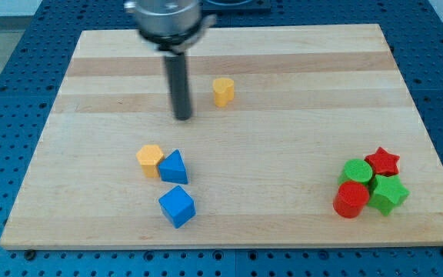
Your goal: Move your arm to the bottom of the yellow hexagon
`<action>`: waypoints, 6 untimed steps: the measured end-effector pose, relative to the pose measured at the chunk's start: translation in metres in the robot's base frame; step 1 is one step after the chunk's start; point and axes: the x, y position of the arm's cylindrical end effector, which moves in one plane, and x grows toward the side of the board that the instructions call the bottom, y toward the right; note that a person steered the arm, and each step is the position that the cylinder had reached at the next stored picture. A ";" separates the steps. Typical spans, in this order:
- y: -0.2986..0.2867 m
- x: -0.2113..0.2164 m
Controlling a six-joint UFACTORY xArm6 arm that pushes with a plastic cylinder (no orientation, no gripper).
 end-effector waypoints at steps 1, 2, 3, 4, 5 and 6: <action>-0.050 0.051; -0.095 0.110; -0.078 0.154; -0.034 0.155; -0.016 0.134; -0.006 0.084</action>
